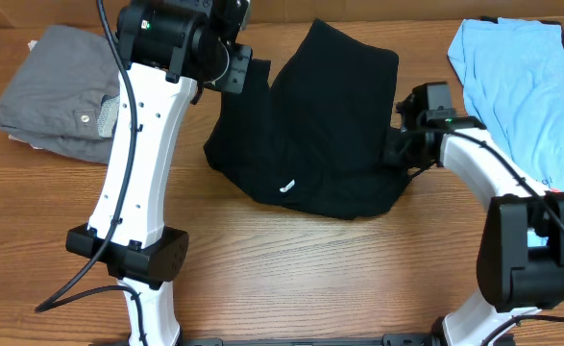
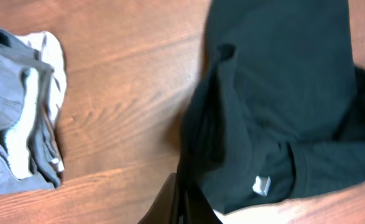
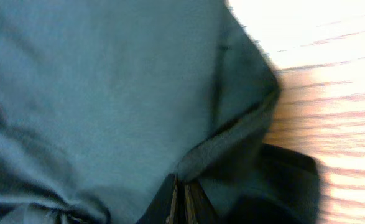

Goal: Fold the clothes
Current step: 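Lift black shirt with both grippers and stretch it left-right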

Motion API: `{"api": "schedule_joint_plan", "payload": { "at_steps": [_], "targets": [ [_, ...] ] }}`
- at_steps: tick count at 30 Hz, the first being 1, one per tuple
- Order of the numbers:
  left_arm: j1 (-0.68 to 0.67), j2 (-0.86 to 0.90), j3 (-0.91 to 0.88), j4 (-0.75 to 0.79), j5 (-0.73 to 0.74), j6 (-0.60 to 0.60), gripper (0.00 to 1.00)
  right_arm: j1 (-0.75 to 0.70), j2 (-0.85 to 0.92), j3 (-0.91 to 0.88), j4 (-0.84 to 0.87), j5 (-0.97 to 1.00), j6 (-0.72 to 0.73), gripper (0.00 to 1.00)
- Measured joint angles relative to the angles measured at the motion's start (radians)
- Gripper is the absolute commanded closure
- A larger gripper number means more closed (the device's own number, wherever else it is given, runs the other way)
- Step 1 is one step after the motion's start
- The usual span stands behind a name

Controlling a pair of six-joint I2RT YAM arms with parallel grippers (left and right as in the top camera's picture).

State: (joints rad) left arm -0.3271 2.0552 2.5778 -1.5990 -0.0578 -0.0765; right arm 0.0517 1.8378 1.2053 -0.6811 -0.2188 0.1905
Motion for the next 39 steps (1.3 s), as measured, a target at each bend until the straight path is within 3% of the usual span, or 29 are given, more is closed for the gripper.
{"api": "schedule_joint_plan", "payload": {
  "at_steps": [3,11,19,27,39],
  "targets": [
    [0.016,-0.004,0.000,0.049,-0.018,-0.008,0.96,-0.051,0.000,0.087,-0.099,-0.010,0.004,0.96],
    [0.124,-0.103,0.000,0.165,-0.031,-0.035,0.96,-0.204,-0.082,0.522,-0.397,-0.014,-0.033,0.96],
    [0.219,-0.257,0.003,0.252,-0.037,-0.047,0.96,-0.321,-0.167,0.803,-0.533,-0.023,-0.054,0.96],
    [0.232,-0.309,0.006,0.303,-0.037,-0.048,0.96,-0.439,-0.171,0.877,-0.550,-0.101,-0.058,0.96],
    [0.232,-0.351,0.008,0.232,-0.037,-0.049,0.96,-0.404,-0.174,0.872,-0.660,-0.160,-0.081,0.96]
  ]
}}
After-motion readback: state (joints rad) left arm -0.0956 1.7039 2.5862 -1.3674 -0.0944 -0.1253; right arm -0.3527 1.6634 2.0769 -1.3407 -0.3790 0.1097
